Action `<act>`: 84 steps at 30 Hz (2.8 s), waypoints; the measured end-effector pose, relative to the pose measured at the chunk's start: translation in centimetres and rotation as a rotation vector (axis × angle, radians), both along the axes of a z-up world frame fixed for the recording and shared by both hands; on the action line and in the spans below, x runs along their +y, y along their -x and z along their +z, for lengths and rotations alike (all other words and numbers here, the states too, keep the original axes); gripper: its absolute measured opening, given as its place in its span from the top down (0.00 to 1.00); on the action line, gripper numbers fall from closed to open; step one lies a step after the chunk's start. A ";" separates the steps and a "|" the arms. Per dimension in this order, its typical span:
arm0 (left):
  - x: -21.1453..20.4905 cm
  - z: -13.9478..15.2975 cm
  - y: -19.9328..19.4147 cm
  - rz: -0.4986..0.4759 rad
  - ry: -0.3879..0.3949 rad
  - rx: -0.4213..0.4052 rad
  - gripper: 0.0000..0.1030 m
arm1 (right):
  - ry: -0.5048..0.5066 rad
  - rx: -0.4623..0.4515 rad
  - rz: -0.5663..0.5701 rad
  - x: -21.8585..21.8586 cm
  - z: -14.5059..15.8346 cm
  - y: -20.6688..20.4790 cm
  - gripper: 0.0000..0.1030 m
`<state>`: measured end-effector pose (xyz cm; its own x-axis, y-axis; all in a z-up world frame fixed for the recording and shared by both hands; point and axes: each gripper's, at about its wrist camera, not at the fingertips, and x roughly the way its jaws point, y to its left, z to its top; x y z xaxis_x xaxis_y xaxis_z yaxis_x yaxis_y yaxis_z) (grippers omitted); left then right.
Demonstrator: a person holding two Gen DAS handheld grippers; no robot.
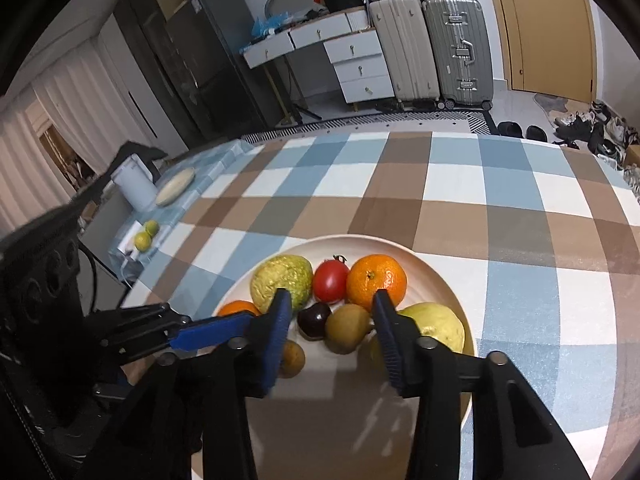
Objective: Organize fruits
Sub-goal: 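Withdraw both tools toward the last tomato and plum, then grasp the red tomato with the right tool and lift it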
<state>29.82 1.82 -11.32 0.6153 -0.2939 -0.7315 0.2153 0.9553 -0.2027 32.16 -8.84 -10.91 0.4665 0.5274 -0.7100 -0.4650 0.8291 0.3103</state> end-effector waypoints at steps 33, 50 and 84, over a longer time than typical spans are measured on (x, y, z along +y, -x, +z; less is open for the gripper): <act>1.0 7.5 19.7 0.206 -0.063 -0.170 0.01 | -0.119 -0.283 -0.096 -5.2 7.3 22.7 0.00; 4.7 2.2 25.7 0.290 0.024 -0.114 0.01 | -0.078 -0.127 -0.029 -2.2 1.2 26.3 0.00; 5.6 -1.0 25.1 0.281 0.022 -0.052 0.01 | -0.015 0.040 -0.005 0.4 -4.0 24.9 0.70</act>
